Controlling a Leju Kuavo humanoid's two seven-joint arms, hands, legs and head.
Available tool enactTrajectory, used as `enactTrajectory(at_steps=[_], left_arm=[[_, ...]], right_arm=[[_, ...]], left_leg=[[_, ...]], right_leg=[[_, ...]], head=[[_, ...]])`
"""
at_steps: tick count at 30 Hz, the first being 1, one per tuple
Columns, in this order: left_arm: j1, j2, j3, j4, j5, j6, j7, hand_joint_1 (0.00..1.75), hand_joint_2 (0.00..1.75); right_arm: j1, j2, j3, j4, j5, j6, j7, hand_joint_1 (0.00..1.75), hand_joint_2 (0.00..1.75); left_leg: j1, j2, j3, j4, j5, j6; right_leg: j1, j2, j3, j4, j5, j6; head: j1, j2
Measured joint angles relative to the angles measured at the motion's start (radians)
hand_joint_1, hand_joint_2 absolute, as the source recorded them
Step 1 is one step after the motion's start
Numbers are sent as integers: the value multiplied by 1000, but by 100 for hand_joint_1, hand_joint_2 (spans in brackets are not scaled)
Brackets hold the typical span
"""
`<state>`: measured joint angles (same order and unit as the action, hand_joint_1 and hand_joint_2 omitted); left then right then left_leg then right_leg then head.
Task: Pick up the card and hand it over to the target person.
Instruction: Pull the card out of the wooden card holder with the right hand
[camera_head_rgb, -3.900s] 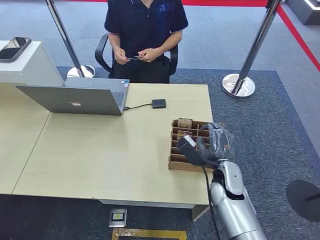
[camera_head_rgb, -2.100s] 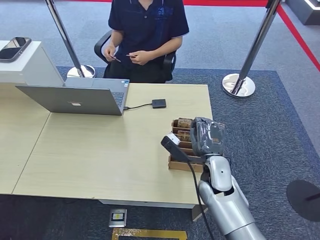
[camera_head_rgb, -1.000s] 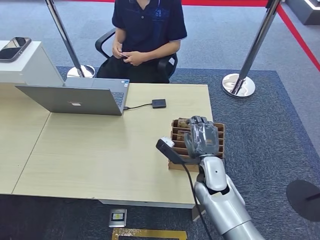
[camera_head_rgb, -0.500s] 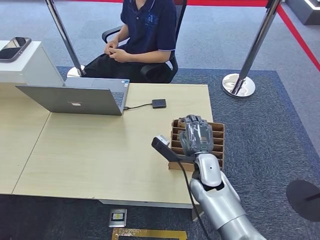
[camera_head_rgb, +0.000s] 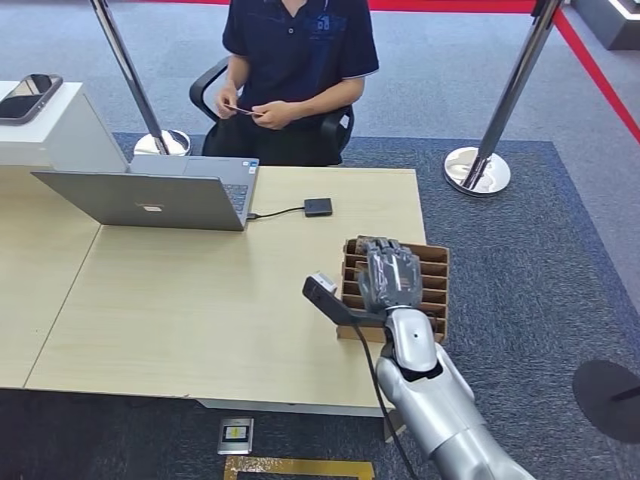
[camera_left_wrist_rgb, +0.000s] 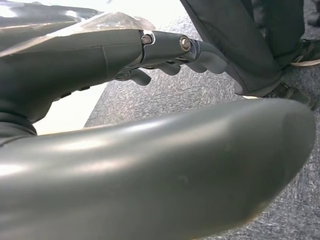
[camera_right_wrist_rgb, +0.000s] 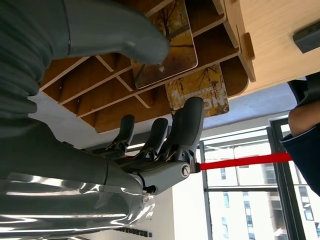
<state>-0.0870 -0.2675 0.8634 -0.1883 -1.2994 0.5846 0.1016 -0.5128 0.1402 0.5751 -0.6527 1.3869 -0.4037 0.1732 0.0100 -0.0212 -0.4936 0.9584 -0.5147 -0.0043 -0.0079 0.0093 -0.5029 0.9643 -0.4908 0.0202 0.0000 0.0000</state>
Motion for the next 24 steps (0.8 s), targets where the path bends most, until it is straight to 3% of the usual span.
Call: enactTrajectory(at_steps=[6, 24], left_arm=[[0, -2, -4, 1, -4, -1, 2, 0, 0], [0, -4, -7, 0, -12, 4, 9, 0, 0]], right_arm=[[-5, -1, -1, 22, 9, -6, 12, 70, 175], [-9, 8, 1, 53, 45, -9, 41, 81, 175]], left_leg=[[0, 0, 0, 0, 0, 0], [0, -1, 0, 0, 0, 0]], right_leg=[[0, 0, 0, 0, 0, 0], [0, 0, 0, 0, 0, 0]], head=[[0, 0], [0, 0]])
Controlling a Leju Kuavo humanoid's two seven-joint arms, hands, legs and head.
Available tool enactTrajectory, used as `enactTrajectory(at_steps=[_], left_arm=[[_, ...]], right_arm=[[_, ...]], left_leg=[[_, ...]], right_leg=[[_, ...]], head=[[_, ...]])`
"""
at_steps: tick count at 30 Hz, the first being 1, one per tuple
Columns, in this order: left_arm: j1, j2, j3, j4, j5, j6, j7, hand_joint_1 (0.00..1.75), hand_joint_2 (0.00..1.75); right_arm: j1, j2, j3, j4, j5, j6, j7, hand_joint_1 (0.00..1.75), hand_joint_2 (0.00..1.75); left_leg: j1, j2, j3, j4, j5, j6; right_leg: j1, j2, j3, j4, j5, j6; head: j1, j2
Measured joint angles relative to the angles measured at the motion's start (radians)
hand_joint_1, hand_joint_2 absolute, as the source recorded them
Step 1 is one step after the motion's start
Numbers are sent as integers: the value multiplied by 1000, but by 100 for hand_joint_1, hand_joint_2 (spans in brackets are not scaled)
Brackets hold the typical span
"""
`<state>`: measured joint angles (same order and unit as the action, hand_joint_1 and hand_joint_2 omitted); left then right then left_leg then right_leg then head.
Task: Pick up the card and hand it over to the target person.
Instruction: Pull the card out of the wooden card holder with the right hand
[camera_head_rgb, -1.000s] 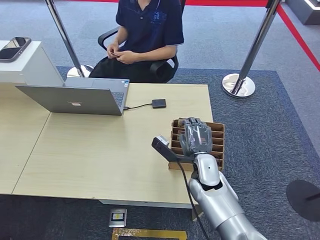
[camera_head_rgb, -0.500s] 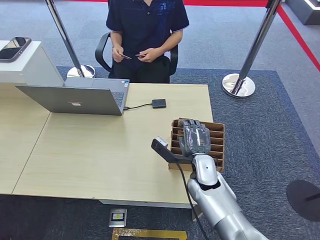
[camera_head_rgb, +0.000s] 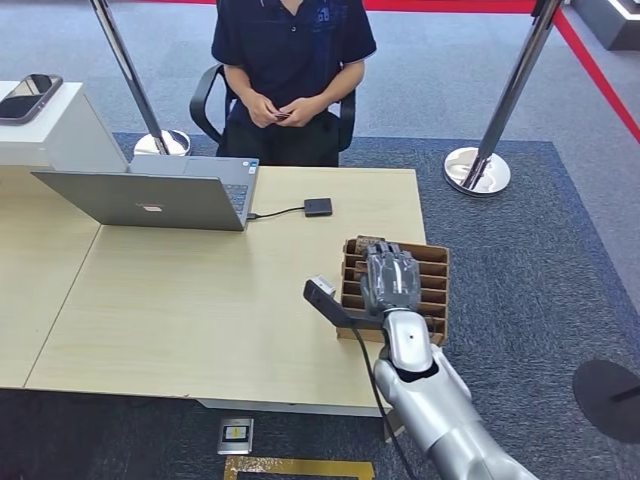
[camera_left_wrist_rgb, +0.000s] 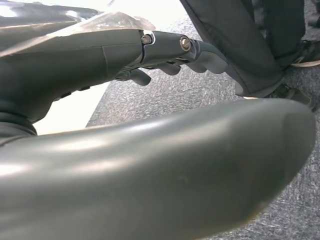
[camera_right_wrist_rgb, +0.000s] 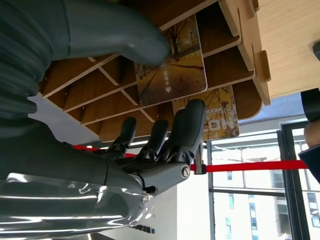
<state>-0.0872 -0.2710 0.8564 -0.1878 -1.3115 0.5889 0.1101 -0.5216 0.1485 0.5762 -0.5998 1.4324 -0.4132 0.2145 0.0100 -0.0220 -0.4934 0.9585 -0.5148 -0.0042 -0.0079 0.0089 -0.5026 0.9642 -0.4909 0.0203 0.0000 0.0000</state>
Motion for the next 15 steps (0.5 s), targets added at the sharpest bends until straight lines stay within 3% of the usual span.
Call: enactTrajectory(at_steps=[7, 12, 15], left_arm=[[0, 1, 1, 1, 1, 0, 3, 0, 0], [0, 1, 3, 0, 3, 0, 6, 0, 0], [0, 1, 1, 0, 0, 0, 5, 0, 0]], right_arm=[[1, 2, 0, 2, 2, -2, -1, 90, 175], [-3, 13, 1, 10, 3, 3, -8, 123, 175], [-2, 15, -1, 12, 4, -1, -4, 130, 175]], left_leg=[[0, 0, 0, 0, 0, 0], [0, 0, 0, 0, 0, 0], [0, 1, 0, 0, 1, 0]], right_leg=[[0, 0, 0, 0, 0, 0], [0, 0, 0, 0, 0, 0], [0, 0, 0, 0, 1, 0]], head=[[0, 0], [0, 0], [0, 0]])
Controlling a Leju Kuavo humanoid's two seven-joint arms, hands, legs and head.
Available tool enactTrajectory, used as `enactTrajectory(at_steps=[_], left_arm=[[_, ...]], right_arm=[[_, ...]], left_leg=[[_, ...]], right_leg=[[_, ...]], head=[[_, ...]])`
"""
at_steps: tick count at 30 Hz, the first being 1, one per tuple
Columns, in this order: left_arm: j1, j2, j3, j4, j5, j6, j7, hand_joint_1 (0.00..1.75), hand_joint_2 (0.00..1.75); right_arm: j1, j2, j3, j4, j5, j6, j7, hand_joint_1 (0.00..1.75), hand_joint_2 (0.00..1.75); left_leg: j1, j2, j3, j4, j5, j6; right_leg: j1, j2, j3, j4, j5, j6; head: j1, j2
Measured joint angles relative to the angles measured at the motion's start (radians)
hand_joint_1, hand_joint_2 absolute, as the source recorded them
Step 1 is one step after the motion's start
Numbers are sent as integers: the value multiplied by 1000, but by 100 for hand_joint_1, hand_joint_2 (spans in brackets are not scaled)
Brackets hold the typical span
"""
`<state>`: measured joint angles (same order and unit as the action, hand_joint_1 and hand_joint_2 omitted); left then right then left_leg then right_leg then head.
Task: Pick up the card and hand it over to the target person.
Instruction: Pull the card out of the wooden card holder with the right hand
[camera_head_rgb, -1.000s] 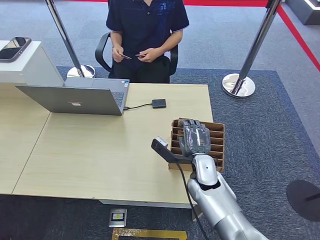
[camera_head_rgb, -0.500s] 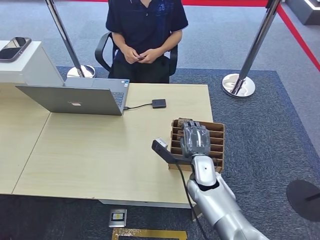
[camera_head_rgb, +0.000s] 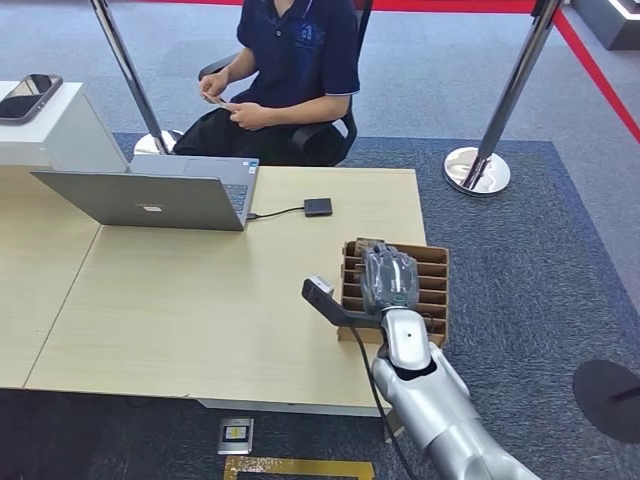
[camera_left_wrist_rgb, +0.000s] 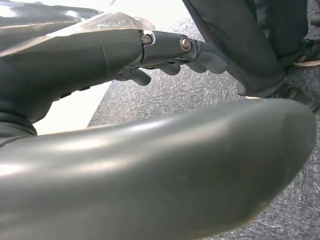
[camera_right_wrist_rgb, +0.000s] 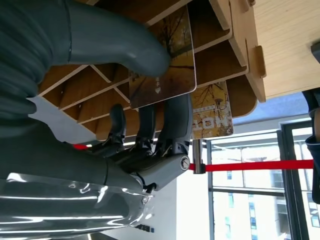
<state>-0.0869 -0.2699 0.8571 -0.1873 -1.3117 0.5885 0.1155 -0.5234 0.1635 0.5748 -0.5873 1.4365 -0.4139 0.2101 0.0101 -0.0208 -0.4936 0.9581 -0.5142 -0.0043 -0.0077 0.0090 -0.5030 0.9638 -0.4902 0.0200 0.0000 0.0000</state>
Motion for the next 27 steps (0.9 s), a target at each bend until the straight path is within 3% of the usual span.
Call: enactTrajectory(at_steps=[18, 27], left_arm=[[0, -1, 0, -1, -7, 4, 11, 0, 0], [-1, 2, 6, -2, 0, 10, 3, 0, 0]], right_arm=[[-1, -5, -4, -29, -7, -38, -28, 134, 175], [25, -25, 12, -160, 2, -37, -29, 134, 175]], left_leg=[[0, -1, 0, 1, 0, 0], [0, -1, -1, 1, 1, 0]], right_leg=[[0, 0, 1, 0, 0, 0], [0, -1, -1, 0, 1, 0]], head=[[0, 0], [0, 0]])
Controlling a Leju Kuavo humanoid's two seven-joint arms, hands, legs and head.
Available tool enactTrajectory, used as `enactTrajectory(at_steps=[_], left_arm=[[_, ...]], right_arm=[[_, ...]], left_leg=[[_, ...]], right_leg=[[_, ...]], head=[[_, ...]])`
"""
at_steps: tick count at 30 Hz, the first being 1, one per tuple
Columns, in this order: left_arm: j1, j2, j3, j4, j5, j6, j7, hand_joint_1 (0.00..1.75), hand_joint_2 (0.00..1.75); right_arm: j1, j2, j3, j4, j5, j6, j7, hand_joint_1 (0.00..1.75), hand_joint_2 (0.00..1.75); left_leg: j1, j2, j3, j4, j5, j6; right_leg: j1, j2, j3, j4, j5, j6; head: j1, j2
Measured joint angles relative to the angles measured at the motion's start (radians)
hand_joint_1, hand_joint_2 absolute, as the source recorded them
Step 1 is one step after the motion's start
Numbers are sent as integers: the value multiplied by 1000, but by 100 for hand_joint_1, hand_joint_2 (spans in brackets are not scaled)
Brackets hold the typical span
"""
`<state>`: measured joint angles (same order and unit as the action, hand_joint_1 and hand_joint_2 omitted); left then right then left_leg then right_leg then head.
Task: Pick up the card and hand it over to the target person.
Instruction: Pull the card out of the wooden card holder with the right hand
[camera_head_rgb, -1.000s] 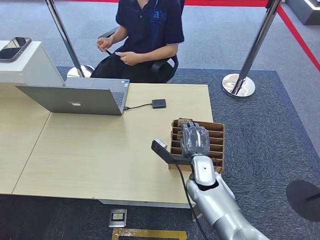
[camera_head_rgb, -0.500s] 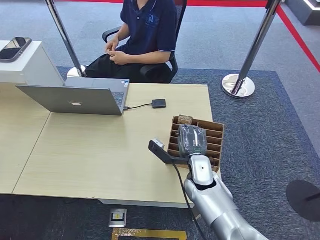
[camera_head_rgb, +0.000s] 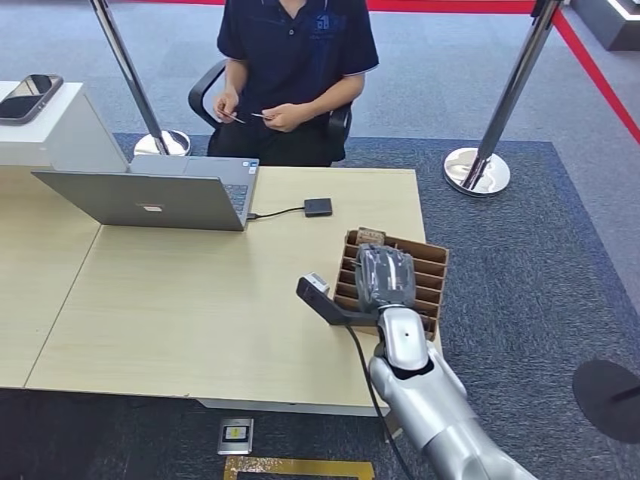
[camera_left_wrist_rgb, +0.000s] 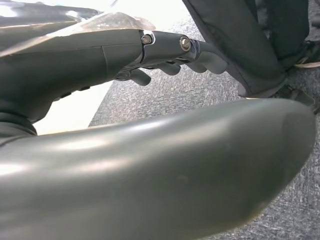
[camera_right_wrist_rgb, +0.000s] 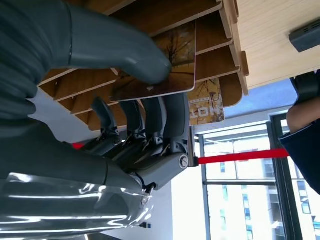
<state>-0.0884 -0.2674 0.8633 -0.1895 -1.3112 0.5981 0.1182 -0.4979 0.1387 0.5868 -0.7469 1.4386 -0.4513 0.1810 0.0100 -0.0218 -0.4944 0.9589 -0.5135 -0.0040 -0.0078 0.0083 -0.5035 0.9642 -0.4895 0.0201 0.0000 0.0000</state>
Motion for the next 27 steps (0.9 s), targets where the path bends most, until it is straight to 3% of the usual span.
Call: enactTrajectory(at_steps=[7, 17, 22, 27], left_arm=[[-1, 1, 7, 0, 18, 9, -1, 0, 0], [-2, -2, 9, -1, 23, 11, -8, 0, 0], [-4, -1, -1, 1, 14, 10, -12, 0, 0], [-6, 2, -11, 3, 5, 8, -8, 0, 0]], right_arm=[[28, -34, 23, -200, -14, 34, -26, 140, 175], [24, -45, 54, -333, -47, 64, -54, 135, 175], [-50, -20, 51, -263, -76, 104, -53, 136, 175], [-185, 48, 28, -72, -91, 113, -28, 136, 175]], left_leg=[[0, -1, 0, 0, -1, 0], [0, 0, 0, 0, 0, 0], [0, 0, 1, 0, -1, 0], [0, 3, 0, 1, -1, 0]], right_leg=[[0, 0, 1, 0, -1, 0], [0, 0, 0, 0, 0, 0], [0, 1, 0, 1, -1, 0], [0, 4, -1, 2, 0, 0]], head=[[0, 0], [0, 0], [0, 0], [0, 0]])
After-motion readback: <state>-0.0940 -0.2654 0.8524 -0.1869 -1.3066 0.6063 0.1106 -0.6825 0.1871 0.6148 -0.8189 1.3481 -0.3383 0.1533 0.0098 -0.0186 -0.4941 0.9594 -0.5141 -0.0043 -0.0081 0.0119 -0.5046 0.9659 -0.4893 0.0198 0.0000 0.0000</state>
